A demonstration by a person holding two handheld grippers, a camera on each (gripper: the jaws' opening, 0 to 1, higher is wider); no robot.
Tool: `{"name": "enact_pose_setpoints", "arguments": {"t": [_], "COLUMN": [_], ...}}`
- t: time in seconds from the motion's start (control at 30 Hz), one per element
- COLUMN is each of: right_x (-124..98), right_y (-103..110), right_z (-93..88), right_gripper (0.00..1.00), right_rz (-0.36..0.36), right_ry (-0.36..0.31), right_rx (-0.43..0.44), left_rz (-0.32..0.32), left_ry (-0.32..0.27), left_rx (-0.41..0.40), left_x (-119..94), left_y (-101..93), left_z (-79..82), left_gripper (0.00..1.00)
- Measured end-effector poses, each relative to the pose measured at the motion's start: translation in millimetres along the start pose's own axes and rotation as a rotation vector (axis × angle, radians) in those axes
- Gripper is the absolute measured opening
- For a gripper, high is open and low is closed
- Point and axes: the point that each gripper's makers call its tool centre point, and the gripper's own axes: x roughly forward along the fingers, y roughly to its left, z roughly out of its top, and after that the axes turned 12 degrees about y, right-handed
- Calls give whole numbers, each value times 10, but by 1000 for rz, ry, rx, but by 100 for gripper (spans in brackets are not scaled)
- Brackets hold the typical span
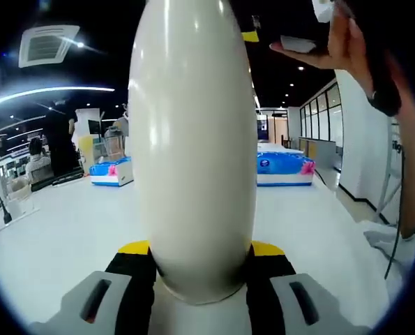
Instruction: Grasp the water cup twist off the cup lid place the cup lid on the table
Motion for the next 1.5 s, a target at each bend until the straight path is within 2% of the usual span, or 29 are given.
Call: {"name": "enact_pose_setpoints", "arguments": {"t": [0.1, 0.2, 0.3, 0.37, 0.47, 0.6, 0.77, 1.1, 1.2, 1.37, 1.5], "right_x": [24, 80, 95, 85, 112, 160, 151, 153, 148, 156, 156], "right_y": [41, 65, 53, 40, 74, 81, 16, -21, -35, -23, -17], "right_z": [66, 40, 4, 9, 31, 53, 24, 25, 16, 10, 5], "right_gripper": [78, 75, 67, 63, 62, 53, 44, 43, 43, 43, 43], "right_rz": [19, 23, 22, 27, 41, 65, 39, 65, 97, 127, 178], "right_ry": [-38, -26, -17, -28, -25, -27, -25, -36, -30, -31, -20], "right_rx": [24, 28, 27, 60, 43, 47, 45, 43, 70, 41, 25], "left_rz": [-1, -1, 0, 0, 0, 0, 0, -1, 0, 0, 0], "left_ry": [0, 0, 0, 0, 0, -1, -1, -1, 0, 0, 0], "left_rx": [0, 0, 1, 2, 1, 0, 2, 0, 0, 0, -1], "left_x": [2, 0, 0, 1, 1, 1, -2, -3, -3, -1, 3], "left_y": [5, 2, 2, 1, -1, -7, -17, -32, -34, -40, -34], "left_z": [0, -1, -1, -1, -1, -1, 2, 2, 4, 7, 9], "left_gripper": [52, 52, 52, 52, 52, 52, 52, 52, 52, 52, 52]}}
